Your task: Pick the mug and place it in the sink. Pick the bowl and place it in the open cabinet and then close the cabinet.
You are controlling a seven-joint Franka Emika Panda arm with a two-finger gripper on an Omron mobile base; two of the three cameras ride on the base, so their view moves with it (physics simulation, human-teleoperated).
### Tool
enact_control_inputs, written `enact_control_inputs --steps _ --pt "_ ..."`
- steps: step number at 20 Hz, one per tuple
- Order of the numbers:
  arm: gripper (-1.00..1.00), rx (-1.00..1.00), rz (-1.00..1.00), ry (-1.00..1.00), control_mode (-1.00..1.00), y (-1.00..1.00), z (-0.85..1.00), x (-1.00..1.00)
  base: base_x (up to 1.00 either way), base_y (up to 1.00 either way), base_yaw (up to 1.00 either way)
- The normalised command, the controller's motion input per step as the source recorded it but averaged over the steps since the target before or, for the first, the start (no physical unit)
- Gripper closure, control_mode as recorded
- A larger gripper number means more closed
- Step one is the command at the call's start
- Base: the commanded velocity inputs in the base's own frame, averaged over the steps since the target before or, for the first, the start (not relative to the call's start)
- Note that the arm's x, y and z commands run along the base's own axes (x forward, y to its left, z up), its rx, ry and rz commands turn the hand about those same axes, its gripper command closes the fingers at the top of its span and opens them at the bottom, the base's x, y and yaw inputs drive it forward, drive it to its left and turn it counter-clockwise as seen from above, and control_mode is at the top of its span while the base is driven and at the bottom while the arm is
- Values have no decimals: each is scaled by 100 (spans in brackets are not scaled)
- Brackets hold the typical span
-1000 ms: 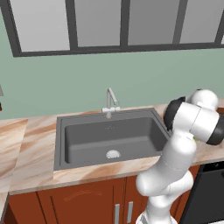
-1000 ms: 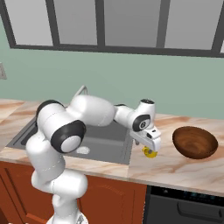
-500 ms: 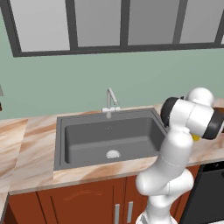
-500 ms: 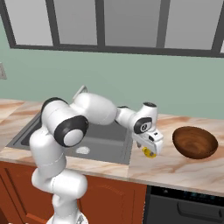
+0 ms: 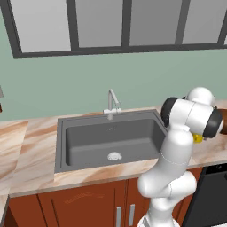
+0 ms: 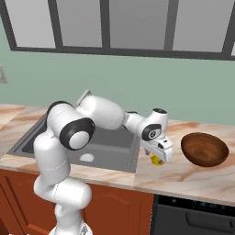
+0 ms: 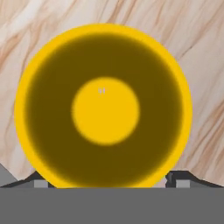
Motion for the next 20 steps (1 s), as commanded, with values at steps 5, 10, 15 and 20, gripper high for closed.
enact_control_inputs --steps 5,10,15,20 --pt "100 1 0 0 -100 -8 -8 0 0 0 0" --pt "100 0 0 0 -100 -1 -14 0 0 0 0" --pt "100 -5 1 0 -100 20 -10 -17 0 0 0" --pt "100 -13 1 -14 -100 47 1 -38 0 0 0"
